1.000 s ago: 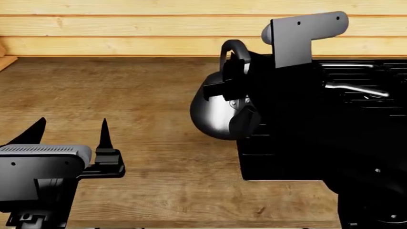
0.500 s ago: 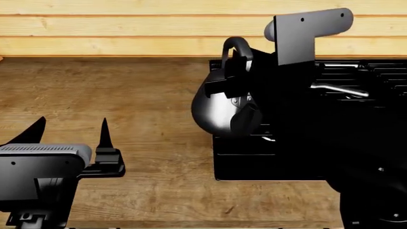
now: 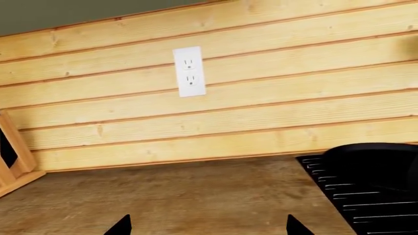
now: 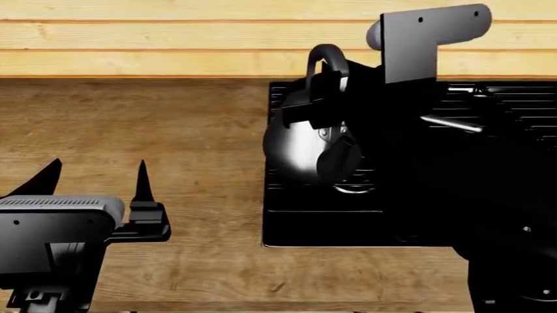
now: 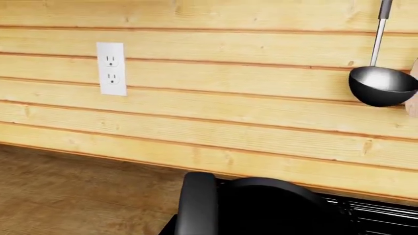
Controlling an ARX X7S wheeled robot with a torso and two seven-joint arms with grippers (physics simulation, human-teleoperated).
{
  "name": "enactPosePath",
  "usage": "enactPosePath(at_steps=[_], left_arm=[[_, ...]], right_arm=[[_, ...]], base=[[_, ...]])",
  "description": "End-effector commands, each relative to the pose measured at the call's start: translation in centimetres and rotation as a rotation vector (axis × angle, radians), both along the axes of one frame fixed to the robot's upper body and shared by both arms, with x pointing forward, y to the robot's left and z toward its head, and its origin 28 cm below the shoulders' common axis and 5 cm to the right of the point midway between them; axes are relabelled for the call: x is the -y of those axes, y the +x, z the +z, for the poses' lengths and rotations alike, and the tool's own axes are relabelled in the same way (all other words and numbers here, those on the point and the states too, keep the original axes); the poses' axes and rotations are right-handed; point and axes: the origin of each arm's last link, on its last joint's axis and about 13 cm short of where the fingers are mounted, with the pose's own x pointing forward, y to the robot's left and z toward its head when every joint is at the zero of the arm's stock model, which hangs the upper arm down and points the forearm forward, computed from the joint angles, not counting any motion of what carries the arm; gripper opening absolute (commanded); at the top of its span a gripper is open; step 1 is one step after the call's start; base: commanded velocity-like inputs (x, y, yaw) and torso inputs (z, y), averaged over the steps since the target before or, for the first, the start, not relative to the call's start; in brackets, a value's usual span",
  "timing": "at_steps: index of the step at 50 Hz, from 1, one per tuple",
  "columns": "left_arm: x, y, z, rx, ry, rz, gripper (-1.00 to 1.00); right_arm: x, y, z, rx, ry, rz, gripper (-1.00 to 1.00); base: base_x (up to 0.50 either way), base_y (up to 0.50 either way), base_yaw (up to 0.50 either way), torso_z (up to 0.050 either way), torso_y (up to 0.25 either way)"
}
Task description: Pick the kettle from the counter and place it on a stove burner. Then turn the burner on.
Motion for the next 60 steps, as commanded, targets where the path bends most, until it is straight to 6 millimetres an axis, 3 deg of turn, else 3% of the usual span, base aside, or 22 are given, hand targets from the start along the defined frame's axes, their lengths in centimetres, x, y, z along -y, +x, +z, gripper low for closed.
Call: enactPosePath(at_steps=[1, 41, 60], left_arm=[[0.0, 0.0, 0.0, 0.0, 0.001, 0.001, 1.0], [0.0, 0.0, 0.1, 0.004, 0.004, 0.003, 1.0], [-0.1, -0.1, 0.2, 0.008, 0.0, 0.007, 1.0]], right_arm=[[0.4, 0.1, 1.2, 0.072, 0.024, -0.049, -1.0], [-0.3, 0.4, 1.4, 0.104, 0.044, -0.059, -1.0], [-1.1, 2.2, 1.3, 0.132, 0.019, -0.173, -1.0]], base=[[0.0, -0.14, 0.0, 0.0, 0.0], [0.0, -0.13, 0.0, 0.001, 0.002], [0.0, 0.0, 0.0, 0.001, 0.002]])
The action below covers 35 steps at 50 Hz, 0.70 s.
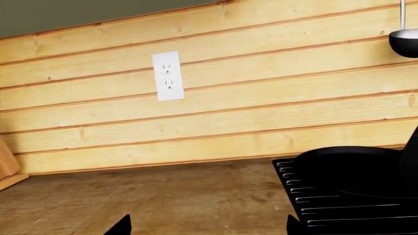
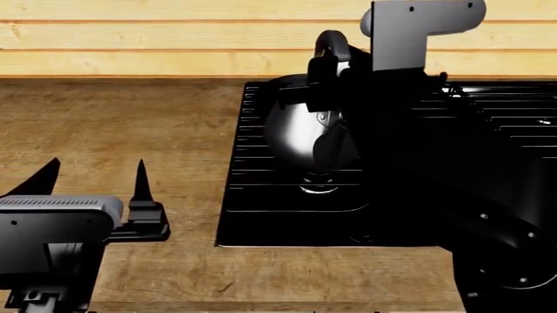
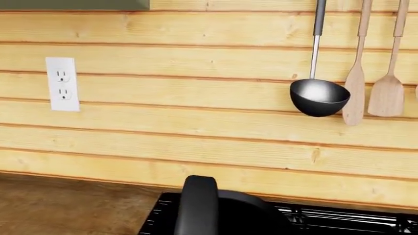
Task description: Pick the kettle from the counter and place it on a stove burner. Then turn the burner on.
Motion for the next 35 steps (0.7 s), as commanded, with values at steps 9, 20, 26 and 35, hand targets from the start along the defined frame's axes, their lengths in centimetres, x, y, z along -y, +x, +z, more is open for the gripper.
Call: enactPosePath(at_steps=[9, 20, 26, 35], left_arm=[[0.0, 0.0, 0.0, 0.001, 0.0, 0.002, 1.0], [0.1, 0.2, 0.0, 0.001, 0.001, 0.0, 1.0], [0.0, 0.2, 0.1, 0.003, 0.004, 0.0, 1.0], [0.0, 0.2, 0.2, 0.006, 0.005, 0.0, 1.0]], right_arm=[[0.6, 1.9, 0.6, 0.068, -0.031, -0.147, -1.0], [0.0, 2.7, -0.6, 0.028, -0.053, -0.133, -1.0], [-0.3, 2.8, -0.3, 0.01, -0.041, -0.097, -1.0], [-0.5, 3.2, -0.3, -0.017, -0.014, -0.074, -1.0]], base=[[0.0, 0.0, 0.0, 0.0, 0.002], [0.0, 0.0, 0.0, 0.001, 0.002], [0.0, 0.0, 0.0, 0.002, 0.003], [0.0, 0.0, 0.0, 0.0, 0.002]])
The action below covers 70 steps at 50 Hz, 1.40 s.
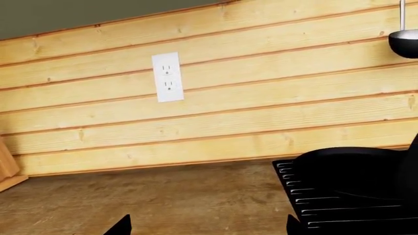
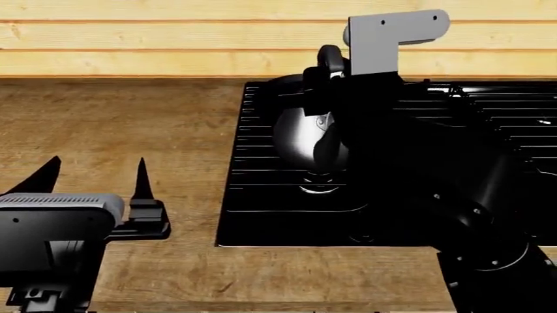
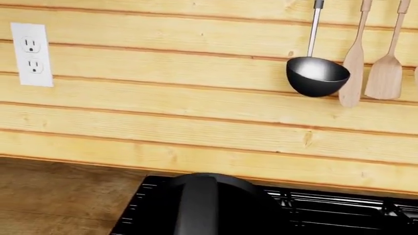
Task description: Pick the kettle from the counter and place it on a stove burner. Then turn the burner on.
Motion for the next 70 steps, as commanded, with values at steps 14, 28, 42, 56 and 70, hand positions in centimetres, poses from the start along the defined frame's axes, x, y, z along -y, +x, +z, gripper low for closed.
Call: enactPosePath(at_steps=[14, 28, 42, 56, 70], left_arm=[[0.1, 0.1, 0.0, 0.0, 0.003, -0.003, 1.0], [0.0, 0.2, -0.2, -0.004, 0.001, -0.003, 1.0], [0.0, 0.2, -0.3, -0.006, -0.002, -0.002, 1.0], [-0.1, 0.2, -0.6, -0.011, -0.008, -0.001, 1.0], [-0.2, 0.2, -0.7, -0.013, -0.012, 0.002, 1.0]], right_arm=[[0.6, 2.2, 0.0, 0.025, 0.019, -0.078, -1.0], [-0.2, 3.1, -1.0, -0.008, -0.004, -0.065, -1.0], [-0.5, 4.2, -1.4, -0.037, 0.003, -0.069, -1.0], [-0.6, 5.0, -2.4, -0.054, -0.001, -0.085, -1.0], [-0.6, 5.5, -3.0, -0.074, -0.001, -0.096, -1.0]], base=[[0.0, 0.0, 0.0, 0.001, 0.002], [0.0, 0.0, 0.0, 0.001, 0.002], [0.0, 0.0, 0.0, 0.001, 0.002], [0.0, 0.0, 0.0, 0.0, 0.002], [0.0, 0.0, 0.0, 0.001, 0.001]])
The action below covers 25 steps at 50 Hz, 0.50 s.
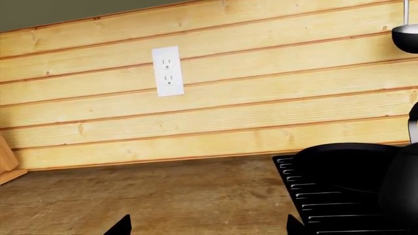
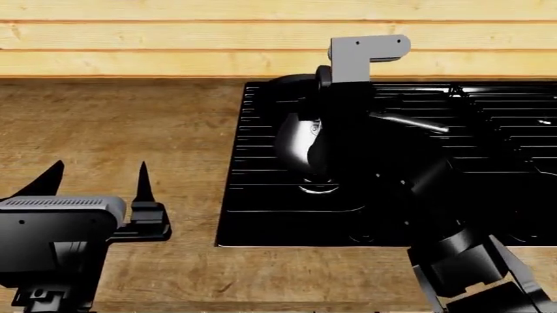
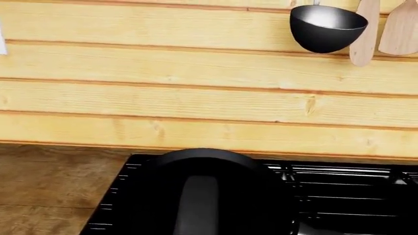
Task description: Pick the kettle from the counter and place it on a stove burner. Then turn the burner on.
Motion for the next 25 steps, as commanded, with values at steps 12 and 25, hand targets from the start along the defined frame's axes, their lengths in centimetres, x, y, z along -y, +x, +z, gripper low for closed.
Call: enactPosePath(at_steps=[12, 25], left_arm=[[-0.1, 0.0, -0.1, -0.002, -0.005, 0.001, 1.0], [-0.1, 0.0, -0.1, 0.001, -0.008, 0.003, 1.0]], right_arm=[[0.2, 0.1, 0.5, 0.039, -0.02, -0.044, 1.0], [0.1, -1.1, 1.3, 0.065, -0.015, -0.025, 1.0]], base=[[0.0, 0.0, 0.0, 0.0, 0.0], [0.0, 0.0, 0.0, 0.0, 0.0]])
